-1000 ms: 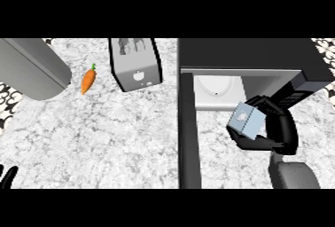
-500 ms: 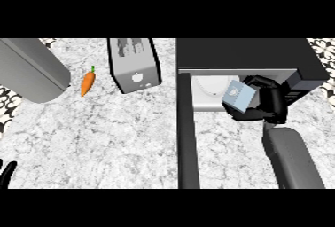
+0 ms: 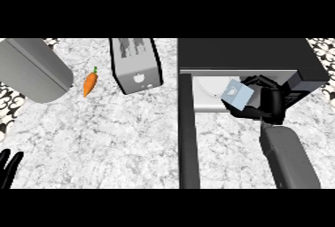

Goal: Pick up the milk, place it into the microwave and close the microwave

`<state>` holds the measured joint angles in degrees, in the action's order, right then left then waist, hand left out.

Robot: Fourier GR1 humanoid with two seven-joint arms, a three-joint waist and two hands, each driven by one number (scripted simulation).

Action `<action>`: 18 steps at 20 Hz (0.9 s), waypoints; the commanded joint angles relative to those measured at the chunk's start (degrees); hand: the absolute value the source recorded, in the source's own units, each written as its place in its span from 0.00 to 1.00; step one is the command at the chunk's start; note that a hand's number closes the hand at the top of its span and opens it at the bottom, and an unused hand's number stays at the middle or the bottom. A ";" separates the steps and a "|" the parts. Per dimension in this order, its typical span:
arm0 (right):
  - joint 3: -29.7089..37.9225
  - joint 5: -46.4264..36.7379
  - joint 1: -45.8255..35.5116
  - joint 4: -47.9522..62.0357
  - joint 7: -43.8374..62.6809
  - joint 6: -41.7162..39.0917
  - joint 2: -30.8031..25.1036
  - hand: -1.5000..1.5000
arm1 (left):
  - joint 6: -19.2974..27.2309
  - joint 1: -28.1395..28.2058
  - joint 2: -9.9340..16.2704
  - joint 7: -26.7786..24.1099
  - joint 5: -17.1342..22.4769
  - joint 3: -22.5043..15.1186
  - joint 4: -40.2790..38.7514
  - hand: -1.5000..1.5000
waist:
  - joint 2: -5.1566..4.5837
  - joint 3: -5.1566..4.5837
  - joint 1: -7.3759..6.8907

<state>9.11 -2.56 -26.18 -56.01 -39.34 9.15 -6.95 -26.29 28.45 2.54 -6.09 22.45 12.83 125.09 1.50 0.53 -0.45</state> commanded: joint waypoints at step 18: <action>5.20 -5.20 -6.11 6.43 0.17 21.60 -3.42 1.00 | -0.04 -5.34 1.35 1.37 -3.69 -2.56 -0.37 0.00 | -4.36 -0.69 -8.66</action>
<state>12.94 -2.46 -22.82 -58.84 -49.35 23.19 -5.66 -26.51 23.73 3.87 -4.80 20.03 10.85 124.30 0.44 0.70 -5.51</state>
